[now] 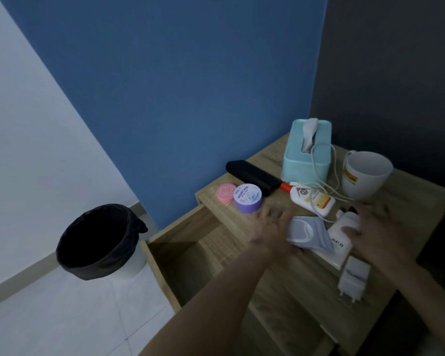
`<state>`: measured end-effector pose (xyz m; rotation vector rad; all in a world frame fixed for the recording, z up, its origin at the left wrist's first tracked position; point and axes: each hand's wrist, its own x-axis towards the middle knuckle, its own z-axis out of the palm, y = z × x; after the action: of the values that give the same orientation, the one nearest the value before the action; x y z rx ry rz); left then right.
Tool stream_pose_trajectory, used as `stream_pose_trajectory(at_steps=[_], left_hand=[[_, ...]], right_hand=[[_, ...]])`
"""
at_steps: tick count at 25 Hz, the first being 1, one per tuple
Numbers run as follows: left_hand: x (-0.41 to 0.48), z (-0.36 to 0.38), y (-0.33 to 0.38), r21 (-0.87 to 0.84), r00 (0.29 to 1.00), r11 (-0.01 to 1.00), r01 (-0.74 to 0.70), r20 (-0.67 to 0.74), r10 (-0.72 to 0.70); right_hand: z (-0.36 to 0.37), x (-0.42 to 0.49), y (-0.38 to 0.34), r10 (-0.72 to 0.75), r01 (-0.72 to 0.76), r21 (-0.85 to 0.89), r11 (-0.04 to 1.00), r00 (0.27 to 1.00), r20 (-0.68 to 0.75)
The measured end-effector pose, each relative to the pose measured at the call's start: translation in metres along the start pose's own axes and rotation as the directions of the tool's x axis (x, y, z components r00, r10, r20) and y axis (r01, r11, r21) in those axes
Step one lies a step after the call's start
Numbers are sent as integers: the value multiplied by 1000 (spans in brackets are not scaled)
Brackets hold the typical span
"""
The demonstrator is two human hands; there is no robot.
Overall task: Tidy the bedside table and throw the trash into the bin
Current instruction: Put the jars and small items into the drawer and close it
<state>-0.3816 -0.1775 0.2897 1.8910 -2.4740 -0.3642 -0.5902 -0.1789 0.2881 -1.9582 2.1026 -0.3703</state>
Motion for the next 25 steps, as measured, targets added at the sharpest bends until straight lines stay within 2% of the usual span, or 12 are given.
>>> stream_pose_trajectory(at_steps=[2,4,12,15,18,23,25], left_hand=[[-2,2,-2,-12,1000,1000,0,-8,0],[-5,5,-4,-42,1000,999,6,-3,-6],[-23,5,-13,-81,999,996,41,16,-39],[-32,5,-23,-122,999,992,35,-28,-39],[-46,-2,-40,-173,995,984,33,-82,-48],[-69,-10,-77,-120,995,990,71,-65,-79],[-77,-12,-90,-80,995,992,97,-28,-99]], right_hand=[[0,-3,1,-132,137,-125,983,990,49],[-1,-4,4,-218,240,-172,955,966,139],[-8,0,-5,-329,374,-285,882,924,196],[-11,-3,-4,-353,394,-217,893,913,205],[-20,-9,-10,-310,335,-99,937,929,204],[-37,-25,-53,-338,359,-167,918,931,141],[-39,-32,-84,-323,352,-172,920,930,175]])
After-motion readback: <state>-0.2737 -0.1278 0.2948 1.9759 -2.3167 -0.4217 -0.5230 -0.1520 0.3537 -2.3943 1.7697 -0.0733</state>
